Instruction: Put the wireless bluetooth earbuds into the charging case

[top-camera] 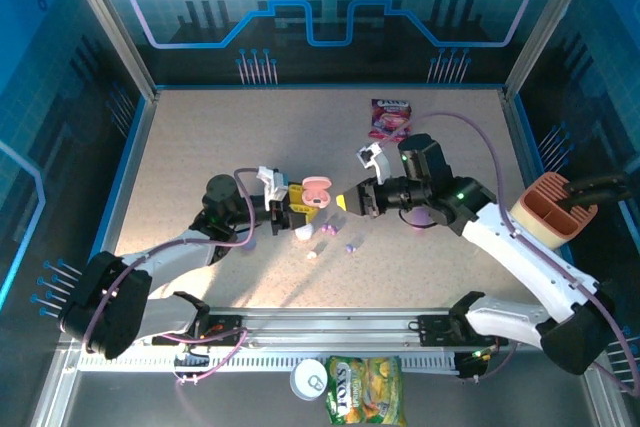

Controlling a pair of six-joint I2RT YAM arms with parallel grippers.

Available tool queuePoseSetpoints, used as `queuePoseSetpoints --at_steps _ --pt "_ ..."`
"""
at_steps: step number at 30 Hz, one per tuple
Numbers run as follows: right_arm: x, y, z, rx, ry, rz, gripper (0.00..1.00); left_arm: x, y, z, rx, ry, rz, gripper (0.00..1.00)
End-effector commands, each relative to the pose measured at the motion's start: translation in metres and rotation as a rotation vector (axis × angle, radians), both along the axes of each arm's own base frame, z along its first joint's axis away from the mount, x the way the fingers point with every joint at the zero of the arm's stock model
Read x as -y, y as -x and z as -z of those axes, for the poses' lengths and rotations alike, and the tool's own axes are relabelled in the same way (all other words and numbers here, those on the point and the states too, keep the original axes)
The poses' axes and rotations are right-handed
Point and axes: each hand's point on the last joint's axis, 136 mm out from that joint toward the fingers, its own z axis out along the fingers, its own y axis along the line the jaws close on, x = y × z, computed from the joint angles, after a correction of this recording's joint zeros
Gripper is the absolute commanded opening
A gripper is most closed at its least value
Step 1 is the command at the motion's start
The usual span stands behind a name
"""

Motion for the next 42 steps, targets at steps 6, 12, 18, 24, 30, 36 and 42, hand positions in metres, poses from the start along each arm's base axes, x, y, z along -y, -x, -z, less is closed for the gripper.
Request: queuePoseSetpoints --at_steps 6,12,18,24,30,36,42 --pt "-0.022 -0.001 -0.004 0.019 0.005 -0.064 0.22 0.004 0.011 -0.009 0.058 -0.012 0.056 0.38" --pt "-0.031 -0.004 -0.001 0.017 0.004 -0.069 0.22 0.002 0.014 -0.010 0.072 -0.026 0.050 0.39" --pt "-0.032 -0.006 0.013 -0.006 0.036 -0.059 0.22 0.002 0.015 -0.012 0.075 -0.022 0.050 0.39" --pt "-0.035 -0.011 0.018 -0.008 0.029 -0.046 0.22 0.002 0.017 -0.011 0.075 -0.022 0.056 0.39" --pt "-0.039 -0.011 0.021 -0.035 0.019 -0.051 0.22 0.001 0.015 -0.011 0.078 -0.022 0.044 0.39" --pt "-0.037 -0.007 0.030 -0.070 0.027 -0.048 0.25 0.000 0.012 -0.010 0.081 -0.024 0.023 0.39" --pt "-0.030 -0.008 0.031 -0.052 0.049 -0.014 0.40 0.000 0.010 -0.011 0.080 -0.024 0.016 0.39"
